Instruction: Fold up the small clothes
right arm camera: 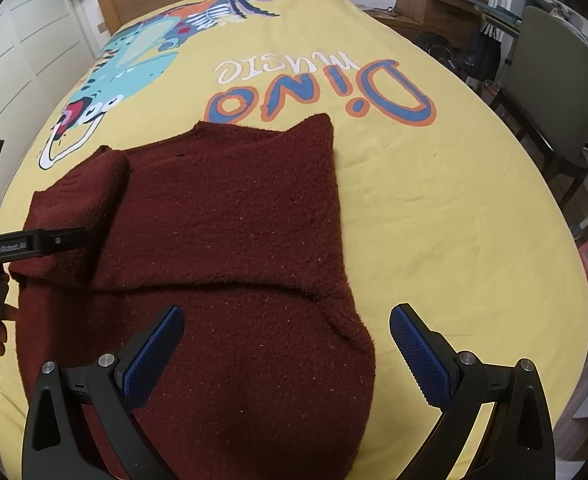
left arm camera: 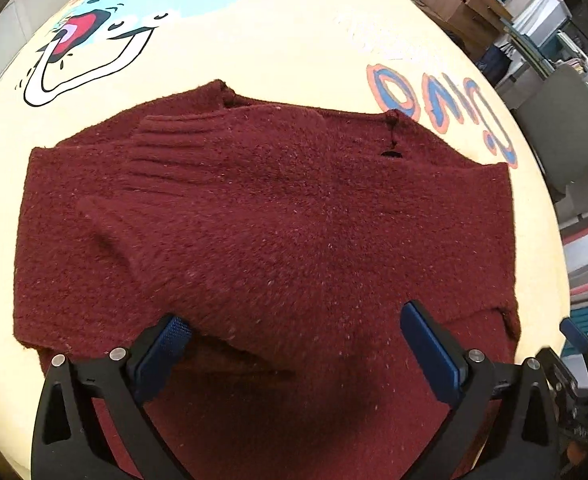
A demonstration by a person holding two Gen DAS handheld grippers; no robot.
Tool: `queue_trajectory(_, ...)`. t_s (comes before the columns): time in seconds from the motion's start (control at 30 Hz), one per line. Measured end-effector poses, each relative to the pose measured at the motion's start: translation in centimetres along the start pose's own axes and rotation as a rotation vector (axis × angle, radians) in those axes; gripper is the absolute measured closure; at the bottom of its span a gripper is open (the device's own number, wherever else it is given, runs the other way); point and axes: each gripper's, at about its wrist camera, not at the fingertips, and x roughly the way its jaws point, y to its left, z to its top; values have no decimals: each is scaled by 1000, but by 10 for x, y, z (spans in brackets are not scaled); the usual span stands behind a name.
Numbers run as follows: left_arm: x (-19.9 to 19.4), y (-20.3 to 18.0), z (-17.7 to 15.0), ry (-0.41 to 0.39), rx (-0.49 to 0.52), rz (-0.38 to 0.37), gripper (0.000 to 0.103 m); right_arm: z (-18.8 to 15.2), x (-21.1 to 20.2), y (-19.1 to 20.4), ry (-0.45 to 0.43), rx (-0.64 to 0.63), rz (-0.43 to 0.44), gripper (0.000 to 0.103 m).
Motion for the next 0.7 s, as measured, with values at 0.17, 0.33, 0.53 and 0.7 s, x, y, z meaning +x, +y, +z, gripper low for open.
queue_trajectory(0.17, -25, 23, -16, -45, 30, 16, 1, 0, -5, -1, -7, -7, -6, 0)
queue_trajectory(0.33, -63, 78, -37, -101, 12, 53, 1, -1, -4, 1, -2, -5, -5, 0)
queue_trajectory(0.53, -64, 129, -56, -94, -11, 132, 1, -1, -2, 17, 3, -29, 3, 0)
queue_trajectory(0.7, -40, 158, -67, -46, -65, 139, 2, -4, 3, 31, 21, -64, 8, 0)
